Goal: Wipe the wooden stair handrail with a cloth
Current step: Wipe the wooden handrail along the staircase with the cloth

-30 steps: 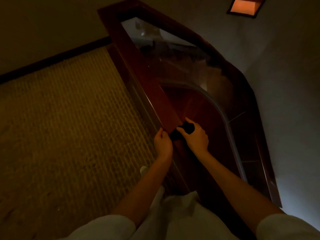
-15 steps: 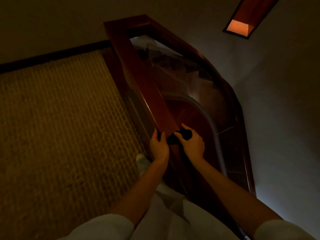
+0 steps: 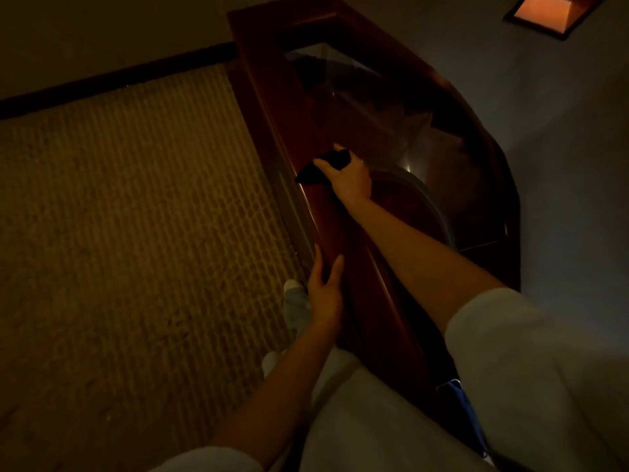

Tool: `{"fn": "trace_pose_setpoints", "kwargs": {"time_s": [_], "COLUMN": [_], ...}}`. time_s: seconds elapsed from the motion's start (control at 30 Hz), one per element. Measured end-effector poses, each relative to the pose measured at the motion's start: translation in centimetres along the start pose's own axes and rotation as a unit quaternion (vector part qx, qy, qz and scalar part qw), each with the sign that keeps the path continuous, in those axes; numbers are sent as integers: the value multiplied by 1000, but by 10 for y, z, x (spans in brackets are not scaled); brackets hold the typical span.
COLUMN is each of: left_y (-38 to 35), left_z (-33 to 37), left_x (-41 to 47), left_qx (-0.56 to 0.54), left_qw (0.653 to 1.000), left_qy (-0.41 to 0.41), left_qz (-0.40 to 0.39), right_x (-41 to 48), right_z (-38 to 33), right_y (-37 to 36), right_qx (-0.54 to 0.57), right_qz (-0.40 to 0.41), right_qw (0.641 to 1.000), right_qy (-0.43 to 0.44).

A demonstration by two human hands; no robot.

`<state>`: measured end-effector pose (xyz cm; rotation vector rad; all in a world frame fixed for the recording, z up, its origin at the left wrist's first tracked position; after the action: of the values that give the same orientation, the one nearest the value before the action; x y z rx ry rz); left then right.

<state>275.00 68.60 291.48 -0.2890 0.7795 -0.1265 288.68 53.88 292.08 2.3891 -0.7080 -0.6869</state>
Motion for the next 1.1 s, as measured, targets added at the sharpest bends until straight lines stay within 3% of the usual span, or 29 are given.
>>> {"fn": "trace_pose_setpoints", "kwargs": {"time_s": [0.13, 0.27, 0.37, 0.43, 0.53, 0.7, 0.83, 0.9, 0.97, 1.1], "left_y": [-2, 7, 18, 23, 32, 65, 96, 109, 113, 107], "left_z": [5, 0, -13, -23, -36, -40, -35, -35, -35, -43], "left_x": [-8, -7, -11, -21, -33, -46, -55, -58, -63, -71], "left_qx": [11, 36, 40, 23, -31, -81, -93, -103, -112, -108], "left_qw": [1000, 999, 998, 998, 996, 994, 994, 992, 990, 989], "left_qy": [-9, -23, 3, 25, 62, 76, 40, 17, 2, 8], "left_qz": [-18, -21, -40, -51, -51, -7, 41, 65, 91, 103], "right_x": [-53, -185, -284, -317, -314, -232, -138, -119, -127, -211], "right_z": [42, 120, 161, 166, 151, 84, 20, 3, 0, 51], "right_y": [19, 48, 61, 58, 42, 7, -11, -15, -17, -12], "right_qx": [56, 78, -69, -235, -361, -374, -448, -501, -581, -686], "right_qz": [-26, -16, 39, 81, 103, 27, -43, -61, -91, -159], "right_qw": [998, 996, 996, 966, 907, 890, 848, 803, 729, 595], "right_qy": [-17, -43, -29, 76, 193, 261, 279, 316, 349, 386]}}
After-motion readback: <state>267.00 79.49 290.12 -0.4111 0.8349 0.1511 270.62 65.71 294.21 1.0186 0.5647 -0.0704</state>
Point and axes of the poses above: each hand's wrist, its own x-axis towards the middle knuckle, its own y-axis out of the back of the hand, z = x × y, the point moved 2 cm from there along x, towards the middle knuckle, and after that the axes turned 10 degrees about -x, right-handed, at the moved point
